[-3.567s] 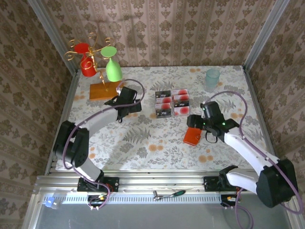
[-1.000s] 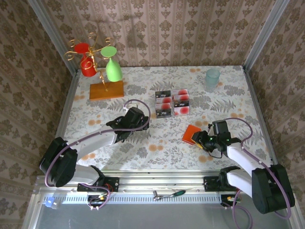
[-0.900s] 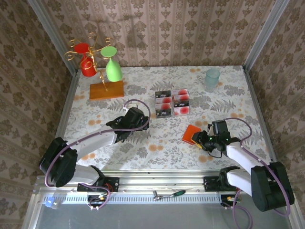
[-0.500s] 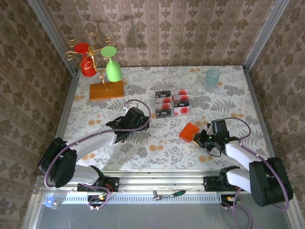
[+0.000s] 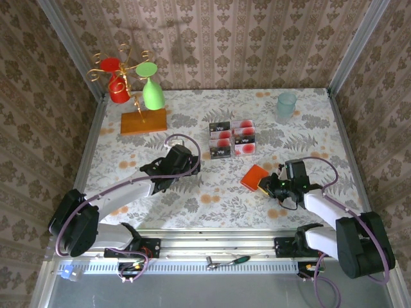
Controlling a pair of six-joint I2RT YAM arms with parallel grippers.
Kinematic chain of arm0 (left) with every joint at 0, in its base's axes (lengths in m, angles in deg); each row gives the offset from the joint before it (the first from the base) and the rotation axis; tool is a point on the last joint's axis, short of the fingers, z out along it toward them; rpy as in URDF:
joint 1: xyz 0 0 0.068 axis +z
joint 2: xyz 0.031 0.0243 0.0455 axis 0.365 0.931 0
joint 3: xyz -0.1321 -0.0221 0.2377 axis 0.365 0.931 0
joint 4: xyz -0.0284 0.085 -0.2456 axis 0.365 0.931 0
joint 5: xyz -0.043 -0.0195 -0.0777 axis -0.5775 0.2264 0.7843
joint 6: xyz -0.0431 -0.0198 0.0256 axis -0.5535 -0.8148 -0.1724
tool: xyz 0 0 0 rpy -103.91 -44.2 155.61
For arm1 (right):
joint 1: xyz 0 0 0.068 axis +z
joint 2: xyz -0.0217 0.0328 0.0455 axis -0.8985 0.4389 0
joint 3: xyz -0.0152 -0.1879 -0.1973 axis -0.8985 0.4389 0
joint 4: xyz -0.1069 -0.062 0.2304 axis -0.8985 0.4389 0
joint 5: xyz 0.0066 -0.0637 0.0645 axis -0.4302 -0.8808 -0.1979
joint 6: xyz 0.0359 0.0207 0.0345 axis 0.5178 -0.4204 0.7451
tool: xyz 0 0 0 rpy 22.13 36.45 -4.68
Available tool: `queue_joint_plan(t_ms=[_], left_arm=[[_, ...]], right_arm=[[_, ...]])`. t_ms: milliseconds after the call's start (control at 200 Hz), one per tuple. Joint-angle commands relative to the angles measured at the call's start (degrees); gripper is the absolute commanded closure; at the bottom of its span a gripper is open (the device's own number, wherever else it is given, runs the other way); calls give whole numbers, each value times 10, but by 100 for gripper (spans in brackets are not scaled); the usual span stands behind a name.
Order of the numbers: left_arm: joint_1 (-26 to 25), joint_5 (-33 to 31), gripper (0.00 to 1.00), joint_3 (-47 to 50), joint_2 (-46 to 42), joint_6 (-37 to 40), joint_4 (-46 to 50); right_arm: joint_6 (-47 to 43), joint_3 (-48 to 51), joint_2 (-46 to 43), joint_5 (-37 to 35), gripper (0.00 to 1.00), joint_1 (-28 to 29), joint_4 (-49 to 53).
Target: Put the credit cards into the card holder
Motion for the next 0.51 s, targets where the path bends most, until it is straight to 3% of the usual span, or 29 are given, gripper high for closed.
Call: queue_joint_plan(t_ms=[0, 500], left_arm=[[-3, 6, 0, 7, -5, -6, 13], [-5, 9, 0, 2, 8, -5, 10]], right_arm=[[19, 14, -11, 11, 67, -3, 0], [94, 37, 22, 36, 65, -1, -102]])
